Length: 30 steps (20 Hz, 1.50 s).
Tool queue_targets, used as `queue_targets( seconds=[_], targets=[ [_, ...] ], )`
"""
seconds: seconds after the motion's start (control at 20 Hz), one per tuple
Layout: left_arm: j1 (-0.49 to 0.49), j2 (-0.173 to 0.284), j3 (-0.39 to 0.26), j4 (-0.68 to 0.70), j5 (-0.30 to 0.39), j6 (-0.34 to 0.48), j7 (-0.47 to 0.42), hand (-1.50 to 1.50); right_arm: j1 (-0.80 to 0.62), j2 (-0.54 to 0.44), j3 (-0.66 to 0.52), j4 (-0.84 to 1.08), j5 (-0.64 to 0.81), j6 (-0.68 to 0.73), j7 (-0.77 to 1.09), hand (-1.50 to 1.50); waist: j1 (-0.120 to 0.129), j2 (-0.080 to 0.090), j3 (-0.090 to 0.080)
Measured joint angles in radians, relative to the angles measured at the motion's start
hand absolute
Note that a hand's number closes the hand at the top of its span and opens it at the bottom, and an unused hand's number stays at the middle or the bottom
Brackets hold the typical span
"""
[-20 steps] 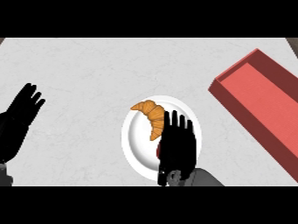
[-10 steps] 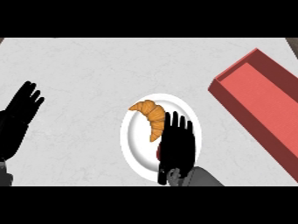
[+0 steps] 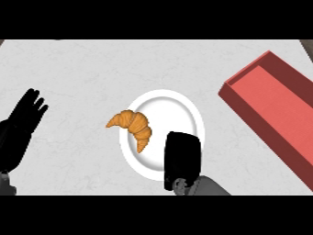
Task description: Pick the bell pepper from the plate and place it in the cardboard box
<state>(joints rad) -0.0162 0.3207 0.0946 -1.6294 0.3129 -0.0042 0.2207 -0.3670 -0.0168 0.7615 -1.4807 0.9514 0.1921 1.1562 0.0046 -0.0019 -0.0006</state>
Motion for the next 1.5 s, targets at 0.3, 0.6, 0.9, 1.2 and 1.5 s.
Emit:
queue_targets(
  seconds=[0.3,0.6,0.9,1.2,1.5],
  targets=[
    [-0.004,-0.010,0.017,0.002,-0.008,-0.011,0.009,0.00,-0.011,-0.025,-0.071,0.005,-0.035,0.043,-0.140,1.50,-0.002,0.001,0.000],
    [-0.015,0.003,0.044,-0.001,0.003,-0.028,0.034,0.00,0.018,-0.145,-0.159,-0.066,-0.146,0.139,-0.350,1.50,-0.004,0.002,0.001],
    [-0.001,-0.021,0.043,0.000,-0.021,-0.034,0.022,0.00,0.002,-0.170,-0.200,-0.148,-0.093,0.173,-0.377,1.50,-0.004,0.001,0.001],
    [0.009,-0.029,0.047,-0.020,-0.024,-0.035,0.035,0.00,-0.013,-0.184,-0.211,-0.395,-0.060,0.242,-0.324,1.50,-0.009,-0.002,0.001],
    [0.005,-0.030,0.052,-0.021,-0.029,-0.034,0.046,0.00,-0.109,-0.156,-0.256,-0.611,0.003,0.296,-0.246,1.50,-0.010,-0.004,0.000]
  ],
)
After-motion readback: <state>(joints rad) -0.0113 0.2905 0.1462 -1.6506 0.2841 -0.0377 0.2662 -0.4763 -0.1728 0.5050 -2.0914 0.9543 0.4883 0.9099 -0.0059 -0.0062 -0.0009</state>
